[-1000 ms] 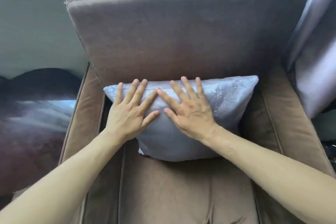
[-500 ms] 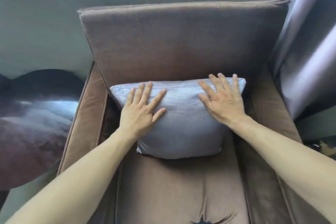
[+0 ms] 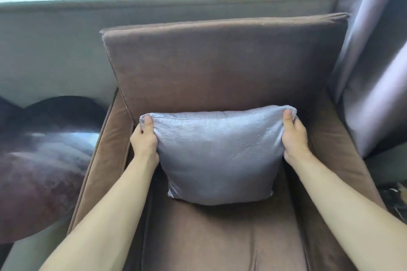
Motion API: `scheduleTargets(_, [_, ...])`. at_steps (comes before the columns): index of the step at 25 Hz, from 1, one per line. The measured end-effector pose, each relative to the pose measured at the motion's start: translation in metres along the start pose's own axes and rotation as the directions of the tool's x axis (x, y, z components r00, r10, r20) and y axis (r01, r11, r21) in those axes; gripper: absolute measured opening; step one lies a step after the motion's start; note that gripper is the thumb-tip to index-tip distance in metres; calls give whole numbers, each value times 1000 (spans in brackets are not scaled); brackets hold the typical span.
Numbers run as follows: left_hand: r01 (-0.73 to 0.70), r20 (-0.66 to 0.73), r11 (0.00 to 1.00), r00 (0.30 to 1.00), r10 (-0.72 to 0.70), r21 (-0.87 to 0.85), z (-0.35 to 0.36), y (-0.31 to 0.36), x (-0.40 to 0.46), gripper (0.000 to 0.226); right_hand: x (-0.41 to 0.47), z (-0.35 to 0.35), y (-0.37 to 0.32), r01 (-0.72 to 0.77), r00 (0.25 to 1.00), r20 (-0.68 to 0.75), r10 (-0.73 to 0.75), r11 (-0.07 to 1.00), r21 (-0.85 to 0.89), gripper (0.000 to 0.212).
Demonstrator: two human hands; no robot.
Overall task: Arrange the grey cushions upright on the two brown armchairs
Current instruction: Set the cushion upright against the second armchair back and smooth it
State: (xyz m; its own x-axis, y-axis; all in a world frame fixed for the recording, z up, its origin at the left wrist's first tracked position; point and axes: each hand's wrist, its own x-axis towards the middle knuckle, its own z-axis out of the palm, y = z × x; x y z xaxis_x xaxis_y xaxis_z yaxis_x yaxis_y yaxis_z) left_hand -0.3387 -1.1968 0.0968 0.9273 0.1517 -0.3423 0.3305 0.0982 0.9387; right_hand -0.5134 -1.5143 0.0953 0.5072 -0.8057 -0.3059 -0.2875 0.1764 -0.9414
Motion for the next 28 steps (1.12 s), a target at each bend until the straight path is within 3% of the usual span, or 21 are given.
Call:
scheduleTargets(4, [-30, -108, 1000, 994, 29, -7, 7, 18, 4, 38, 7, 5, -16, -61, 993, -96, 70, 994, 93, 79])
scheduleTargets(6, [-4, -98, 998, 995, 11, 63, 9, 24, 3, 48, 10, 4, -21, -89, 991, -93, 100, 989, 116, 63])
scheduleTargets(9, [-40, 78, 985, 997, 28, 169, -6, 22, 5, 49, 11, 2, -24, -60, 991, -105, 78, 985, 161, 26])
scheduleTargets(12, [-112, 222, 966, 973, 60, 232, -20, 15, 9, 21, 8, 4, -20, 57, 987, -151, -53, 998, 25, 23])
scheduleTargets(14, [-136, 201, 967, 975, 93, 213, -19, 12, 7, 19, 2, 7, -22, 70, 959, -259, -111, 984, -164, 29])
scheduleTargets(16, [-106, 120, 975, 989, 83, 198, -13, 13, 4, 23, -13, 27, -35, 190, 880, -334, -338, 894, -406, 33])
scheduleTargets(17, [-79, 91, 978, 994, 63, 191, -8, 14, 2, 25, -27, 47, -42, 328, 814, -262, -519, 782, -531, 33])
scheduleTargets(19, [-63, 68, 979, 996, 50, 194, -2, 14, 0, 32, -69, 104, -47, 612, 671, 110, -733, 464, -641, 28])
scheduleTargets(20, [-71, 53, 977, 997, 61, 203, -2, 13, -1, 35, -94, 134, -44, 725, 613, 341, -713, 335, -602, 31])
scheduleTargets(22, [-112, 42, 963, 994, 104, 247, -8, 12, 2, 35, -135, 179, -35, 821, 559, 711, -427, 165, -547, 51])
scheduleTargets(23, [-137, 54, 950, 990, 127, 279, -11, 12, 4, 35, -142, 190, -29, 827, 554, 785, -276, 75, -557, 59])
scheduleTargets(25, [-187, 63, 915, 982, 176, 358, -16, 11, 10, 36, -128, 183, -29, 825, 553, 818, -156, -33, -564, 64])
scheduleTargets(28, [-193, 45, 883, 980, 193, 428, -18, 7, 16, 38, -80, 111, -34, 741, 637, 737, -226, -86, -666, 67])
